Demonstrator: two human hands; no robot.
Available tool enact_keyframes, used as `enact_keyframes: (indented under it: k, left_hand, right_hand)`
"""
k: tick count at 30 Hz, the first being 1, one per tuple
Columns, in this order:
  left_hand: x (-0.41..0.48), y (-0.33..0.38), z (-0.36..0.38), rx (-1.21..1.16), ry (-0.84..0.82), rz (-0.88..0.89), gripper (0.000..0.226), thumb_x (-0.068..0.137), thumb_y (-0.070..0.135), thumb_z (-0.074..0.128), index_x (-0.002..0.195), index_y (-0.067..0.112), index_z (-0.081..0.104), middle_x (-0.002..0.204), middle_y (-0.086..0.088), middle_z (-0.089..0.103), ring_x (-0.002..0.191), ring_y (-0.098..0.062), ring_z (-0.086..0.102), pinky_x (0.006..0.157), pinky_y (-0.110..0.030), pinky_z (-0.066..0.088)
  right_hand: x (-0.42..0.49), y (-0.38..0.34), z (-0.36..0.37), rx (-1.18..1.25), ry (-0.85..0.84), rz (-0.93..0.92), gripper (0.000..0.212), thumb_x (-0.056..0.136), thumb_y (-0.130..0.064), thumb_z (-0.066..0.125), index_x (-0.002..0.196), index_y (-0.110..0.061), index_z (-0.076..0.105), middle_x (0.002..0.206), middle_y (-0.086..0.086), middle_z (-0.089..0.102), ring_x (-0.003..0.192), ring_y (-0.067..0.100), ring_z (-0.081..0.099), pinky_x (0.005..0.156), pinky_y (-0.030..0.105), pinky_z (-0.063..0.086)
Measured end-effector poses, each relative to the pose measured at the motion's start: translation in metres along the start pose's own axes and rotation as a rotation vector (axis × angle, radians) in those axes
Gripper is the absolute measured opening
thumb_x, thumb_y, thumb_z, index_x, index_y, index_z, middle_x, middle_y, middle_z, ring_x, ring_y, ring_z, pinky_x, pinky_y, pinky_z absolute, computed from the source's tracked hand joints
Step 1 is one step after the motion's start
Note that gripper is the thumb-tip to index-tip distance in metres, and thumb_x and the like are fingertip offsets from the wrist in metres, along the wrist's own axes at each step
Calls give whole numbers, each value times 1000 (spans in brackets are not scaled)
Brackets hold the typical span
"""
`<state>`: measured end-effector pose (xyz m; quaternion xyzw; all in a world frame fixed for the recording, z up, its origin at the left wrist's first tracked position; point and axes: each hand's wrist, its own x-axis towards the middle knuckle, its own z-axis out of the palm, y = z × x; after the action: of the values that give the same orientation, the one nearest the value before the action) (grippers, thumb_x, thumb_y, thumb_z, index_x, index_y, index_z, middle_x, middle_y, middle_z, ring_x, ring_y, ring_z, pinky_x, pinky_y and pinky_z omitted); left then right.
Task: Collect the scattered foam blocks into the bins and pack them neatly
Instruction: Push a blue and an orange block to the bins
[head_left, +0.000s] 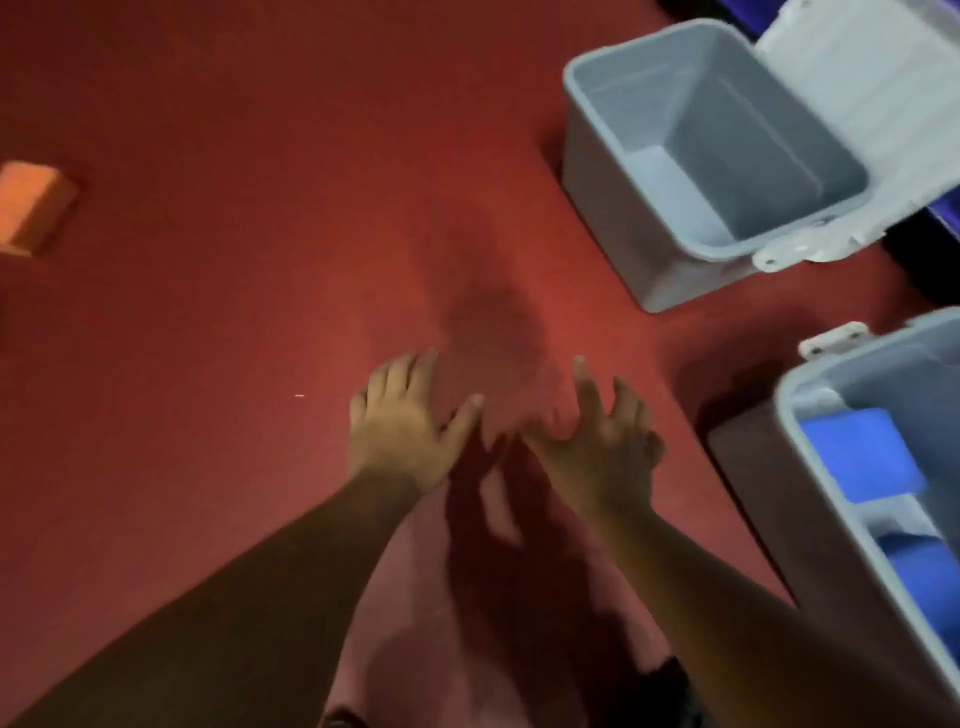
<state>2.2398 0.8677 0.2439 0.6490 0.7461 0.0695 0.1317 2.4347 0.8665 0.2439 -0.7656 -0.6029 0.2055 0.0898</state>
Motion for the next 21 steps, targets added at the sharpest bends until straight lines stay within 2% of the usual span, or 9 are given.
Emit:
enact_keyframes:
  k: [2, 4, 11, 17, 21]
  left_hand:
    - [-15, -71, -26, 20, 20, -112, 86, 87, 77, 30, 152, 22, 41, 151, 0, 44, 140, -25, 35, 112, -48, 27]
    - [-32, -141, -51, 28, 28, -232, 89, 86, 79, 26, 154, 21, 37, 154, 0, 41, 142, -25, 32, 115, -47, 27]
    - [-143, -353, -106, -47, 76, -585, 95, 86, 81, 17, 156, 18, 30, 158, -1, 35, 144, -24, 29, 117, -48, 26]
    - [-242, -493, -136, -126, 124, -877, 101, 81, 83, 11, 158, 19, 25, 161, -4, 30, 147, -26, 25, 118, -48, 23]
    - [-300, -558, -152, -164, 187, -1042, 100, 82, 82, 11, 158, 18, 25, 161, -5, 30, 147, -27, 26, 118, -48, 23]
  right_hand:
    - [-20, -62, 27, -5, -143, -49, 92, 81, -75, 55, 159, -43, 18, 159, 16, 27, 150, 33, 19, 113, 55, 24]
    - [-42, -123, 55, -11, -207, -140, 90, 85, -74, 52, 160, -44, 10, 160, 14, 23, 151, 30, 14, 116, 52, 20]
    - [-150, -310, 155, -86, -271, -474, 84, 85, -56, 64, 159, -38, 28, 155, 20, 36, 144, 38, 32, 113, 51, 29]
    - [-247, -434, 223, -167, -405, -689, 83, 90, -53, 59, 161, -41, 17, 161, 18, 27, 150, 34, 23, 117, 46, 29]
    - [-306, -500, 259, -232, -451, -843, 85, 89, -55, 60, 161, -41, 16, 159, 19, 31, 149, 33, 22, 115, 45, 29]
